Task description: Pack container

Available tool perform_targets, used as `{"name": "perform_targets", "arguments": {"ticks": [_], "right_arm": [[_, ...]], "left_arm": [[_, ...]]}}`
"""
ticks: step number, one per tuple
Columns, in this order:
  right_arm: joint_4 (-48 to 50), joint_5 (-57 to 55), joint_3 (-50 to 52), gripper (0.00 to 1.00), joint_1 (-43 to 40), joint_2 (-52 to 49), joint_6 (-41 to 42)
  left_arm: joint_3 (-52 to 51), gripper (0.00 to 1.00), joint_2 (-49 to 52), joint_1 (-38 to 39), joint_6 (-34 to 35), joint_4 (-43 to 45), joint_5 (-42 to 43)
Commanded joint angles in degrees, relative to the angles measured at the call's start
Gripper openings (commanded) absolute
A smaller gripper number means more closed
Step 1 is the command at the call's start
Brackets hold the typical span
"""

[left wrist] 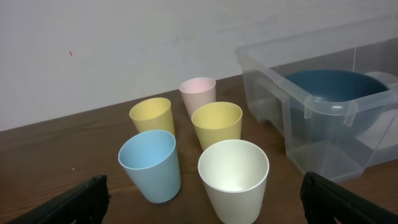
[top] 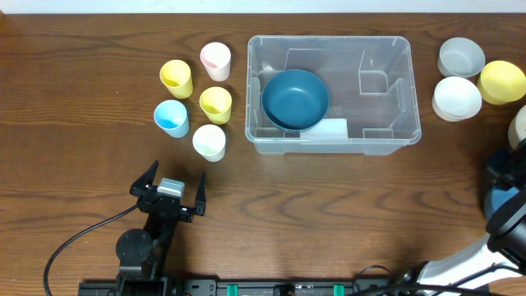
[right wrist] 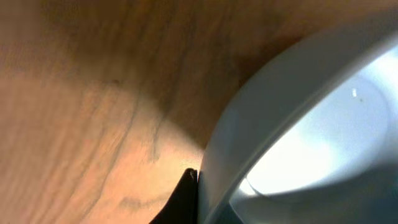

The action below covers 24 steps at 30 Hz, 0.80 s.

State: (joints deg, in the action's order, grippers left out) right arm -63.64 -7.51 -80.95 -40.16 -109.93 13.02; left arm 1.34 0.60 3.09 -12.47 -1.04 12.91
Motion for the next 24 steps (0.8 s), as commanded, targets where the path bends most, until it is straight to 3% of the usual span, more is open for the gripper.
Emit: {"name": "perform_targets", "arguments": {"ticks": [1,4,7,11,14,18,24], "right_arm": [[-6.2,-0.7,-11.8,0.01,0.4,0.6,3.1],[-15.1,4.4,-24.6,0.01,0.4,0.6,5.9],[-21.1,16.5,-38.5,0.01,0.6,0.6,6.6],[-24.5,32.1,-54.3,0.01,3.4,0.7,8.4],[-24.6,37.8,-62.4,0.01,9.7,0.7,8.4],[-23.5,32.6,-66.1,0.01,24.8,0.6,6.6],[-18.3,9.8,-63.5,0.01,48.0,-2.4,6.0]], "left_arm": [[-1.1,0.98,-0.3,-0.3,-0.6,-1.8,0.3],[-1.1,0.98,-0.3,-0.3,-0.6,-1.8,0.3],[-1.1,0.98,-0.3,-0.3,-0.6,-1.8,0.3],[-1.1,0.98,-0.3,-0.3,-0.6,-1.8,0.3],[-1.1,0.98,-0.3,-0.3,-0.6,-1.8,0.3],[-1.1,0.98,-0.3,-0.3,-0.6,-1.8,0.4],[-1.1,0.98,-0.3,-0.3,-0.6,-1.8,0.4]]}}
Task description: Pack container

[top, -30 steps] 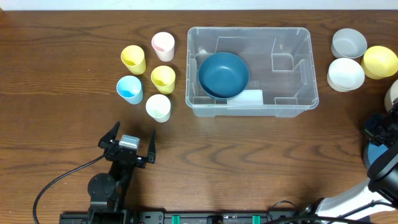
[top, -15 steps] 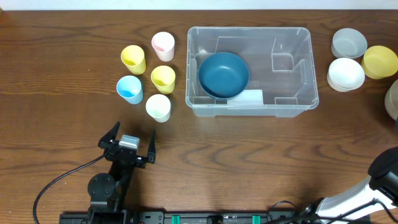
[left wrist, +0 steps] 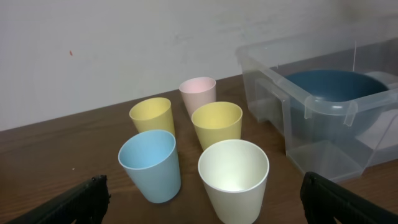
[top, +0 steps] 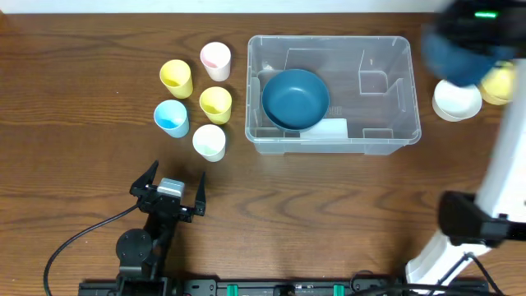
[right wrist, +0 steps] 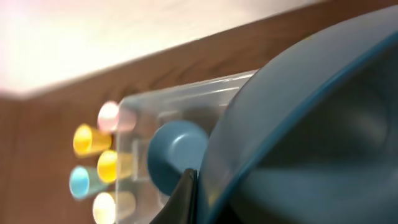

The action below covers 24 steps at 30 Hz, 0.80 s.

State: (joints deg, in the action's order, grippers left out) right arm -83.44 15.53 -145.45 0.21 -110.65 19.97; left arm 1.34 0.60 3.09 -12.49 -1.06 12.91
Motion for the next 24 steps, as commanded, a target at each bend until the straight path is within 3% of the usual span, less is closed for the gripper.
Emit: {"name": "perform_targets", "arguments": {"ticks": [1,10,17,24], "right_arm": [[2.3,-15.9,1.3,0.01,10.5,-2.8,-1.0],[5.9,-19.5,1.6,0.01,24.8,-16.9,-0.9],[6.3,-20.0,1.6,0.01,27.8,-25.0,-0.7],[7.1,-19.7,1.6,0.01,29.5,-26.1,-0.7]], "left_arm": [[-1.1,0.98,-0.3,-0.3,-0.5,-1.8,0.3],[-1.1,0.98,-0.3,-0.3,-0.5,-1.8,0.4],[-1.1,0.98,-0.3,-0.3,-0.5,-1.8,0.3],[-1.1,0.98,-0.3,-0.3,-0.5,-1.8,0.3]]}}
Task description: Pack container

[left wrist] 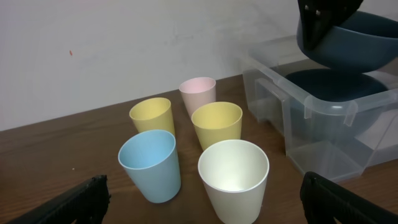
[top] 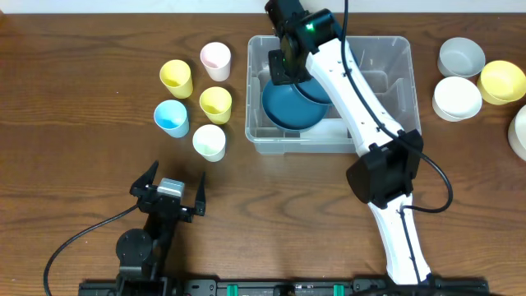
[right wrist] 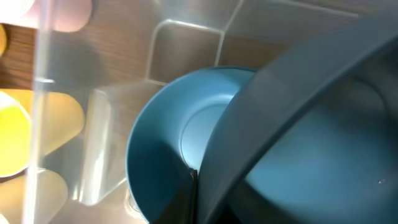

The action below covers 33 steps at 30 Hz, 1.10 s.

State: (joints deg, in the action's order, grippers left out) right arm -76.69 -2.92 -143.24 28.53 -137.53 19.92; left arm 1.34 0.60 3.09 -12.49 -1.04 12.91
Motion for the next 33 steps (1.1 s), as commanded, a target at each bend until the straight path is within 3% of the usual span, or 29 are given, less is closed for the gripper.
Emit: {"name": "perform_targets", "arguments": {"ticks": [1,22,26,29,33], "right_arm": [[0.3,-1.1,-0.6,0.01,1.4,0.7,-0.6],[-2.5,-1.1,1.7,0.02,4.3,0.5,2.4],[-2.1,-1.1,3.1,0.16,4.5,0.5,2.3],[-1.8,-1.1,3.2,0.35,4.5,0.5,2.4],[-1.2,-0.5,3.2,0.45,4.5,0.5,2.3]], "left_arm": [[-1.1,0.98,-0.3,-0.3,-0.5,-1.8,0.4],[-1.1,0.98,-0.3,-0.3,-0.5,-1.8,0.4],[-1.1,0.98,-0.3,-0.3,-0.5,-1.8,0.3],[-1.1,0.98,-0.3,-0.3,-0.5,-1.8,0.4],[-1.1,0.98,-0.3,-0.3,-0.5,-1.8,0.3]]}}
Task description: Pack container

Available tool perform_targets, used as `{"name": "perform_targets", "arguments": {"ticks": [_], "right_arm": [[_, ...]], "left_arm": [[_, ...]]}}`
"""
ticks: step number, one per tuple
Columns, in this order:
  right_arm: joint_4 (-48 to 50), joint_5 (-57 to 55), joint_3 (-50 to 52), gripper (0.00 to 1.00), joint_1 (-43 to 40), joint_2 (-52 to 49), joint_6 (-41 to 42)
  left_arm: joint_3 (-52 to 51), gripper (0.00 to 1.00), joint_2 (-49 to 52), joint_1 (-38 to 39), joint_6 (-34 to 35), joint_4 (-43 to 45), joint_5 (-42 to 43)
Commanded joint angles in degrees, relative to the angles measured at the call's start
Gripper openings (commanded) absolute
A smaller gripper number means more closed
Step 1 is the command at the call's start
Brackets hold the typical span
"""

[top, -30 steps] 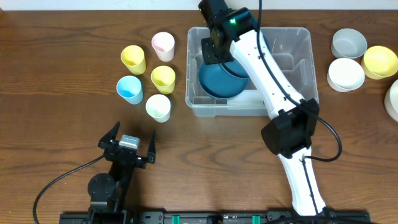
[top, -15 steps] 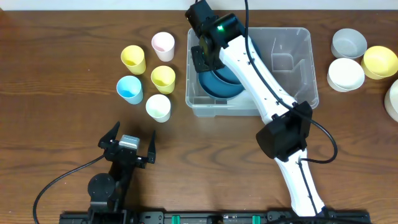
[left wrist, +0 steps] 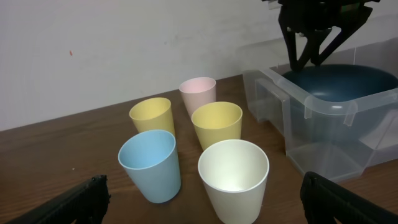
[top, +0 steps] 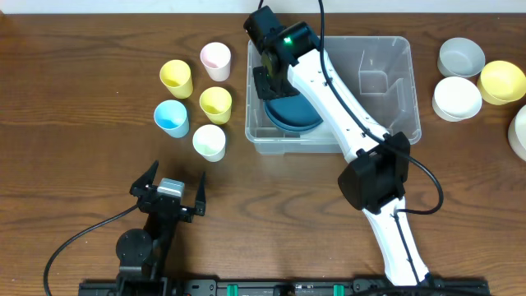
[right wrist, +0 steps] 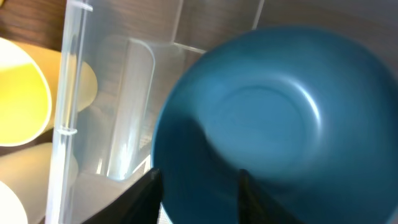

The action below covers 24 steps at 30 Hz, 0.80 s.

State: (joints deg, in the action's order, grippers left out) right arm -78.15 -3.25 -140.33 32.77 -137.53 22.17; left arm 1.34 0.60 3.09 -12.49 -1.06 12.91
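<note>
A clear plastic container (top: 407,82) stands at the back middle of the table. In its left half lies a dark blue bowl (top: 289,115), nested on another blue bowl. My right gripper (top: 271,82) hangs open just above the bowl's left rim; in the right wrist view its fingers (right wrist: 144,194) straddle nothing over the bowl (right wrist: 267,118). The left wrist view shows that gripper (left wrist: 310,59) spread above the bowl (left wrist: 342,79). My left gripper (top: 168,193) rests open near the front left, its fingertips (left wrist: 81,199) at the frame's lower corners.
Several cups stand left of the container: yellow (top: 176,77), pink (top: 215,57), yellow (top: 215,102), blue (top: 171,117), white (top: 209,141). At the back right sit a grey bowl (top: 460,56), a white bowl (top: 456,97) and a yellow bowl (top: 503,80).
My right gripper held the dark blue bowl above the container's left half. Now the bowl lies nested in the other blue bowl and the gripper is open above it. The left arm is unchanged.
My right gripper was at the table's right edge, shut on a bowl's rim. Then it held a dark blue bowl in the air near the back right bowls, then over the container. Now the bowl sits in the container, released. The left gripper stayed open and still.
</note>
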Motion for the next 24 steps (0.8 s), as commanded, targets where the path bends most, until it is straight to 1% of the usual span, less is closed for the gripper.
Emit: {"name": "perform_targets", "arguments": {"ticks": [1,3,5,9,11,13,14,15,16,17,19,22,23,24], "right_arm": [[0.3,-0.1,0.3,0.49,0.3,0.5,0.1],[0.4,-0.2,0.3,0.53,0.3,0.6,0.1],[0.4,-0.4,0.0,0.68,0.1,0.7,-0.2],[-1.8,-3.1,-2.1,0.86,-1.0,1.7,-0.3],[-4.2,-5.9,-3.8,0.89,-2.0,2.5,1.0],[-7.0,-7.8,-5.5,0.87,-3.7,3.8,2.5],[-8.2,-8.0,-6.1,0.82,-4.9,4.7,3.0],[-9.2,-7.7,-6.4,0.74,-6.2,5.8,3.3],[-10.2,-6.9,-6.5,0.68,-7.5,6.8,3.7],[-11.1,-5.5,-6.5,0.60,-8.7,7.7,3.7],[-13.7,-2.3,-6.5,0.40,-11.0,9.0,2.8],[-18.7,-1.0,-6.3,0.18,-13.4,9.2,0.7],[-19.2,-1.0,-5.8,0.09,-13.9,8.9,0.0],[-19.1,0.3,-4.7,0.06,-14.2,8.9,-2.0]], "left_arm": [[-1.1,0.98,-0.3,-0.3,-0.5,-1.8,0.4],[-1.1,0.98,-0.3,-0.3,-0.5,-1.8,0.4],[-1.1,0.98,-0.3,-0.3,-0.5,-1.8,0.4],[-1.1,0.98,-0.3,-0.3,-0.5,-1.8,0.4],[-1.1,0.98,-0.3,-0.3,-0.5,-1.8,0.4],[-1.1,0.98,-0.3,-0.3,-0.5,-1.8,0.3],[-1.1,0.98,-0.3,-0.3,-0.5,-1.8,0.3],[-1.1,0.98,-0.3,-0.3,-0.5,-1.8,0.4],[-1.1,0.98,-0.3,-0.3,-0.5,-1.8,0.4],[-1.1,0.98,-0.3,-0.3,-0.5,-1.8,0.4],[-1.1,0.98,-0.3,-0.3,-0.5,-1.8,0.3],[-1.1,0.98,-0.3,-0.3,-0.5,-1.8,0.4],[-1.1,0.98,-0.3,-0.3,-0.5,-1.8,0.3],[-1.1,0.98,-0.3,-0.3,-0.5,-1.8,0.3]]}}
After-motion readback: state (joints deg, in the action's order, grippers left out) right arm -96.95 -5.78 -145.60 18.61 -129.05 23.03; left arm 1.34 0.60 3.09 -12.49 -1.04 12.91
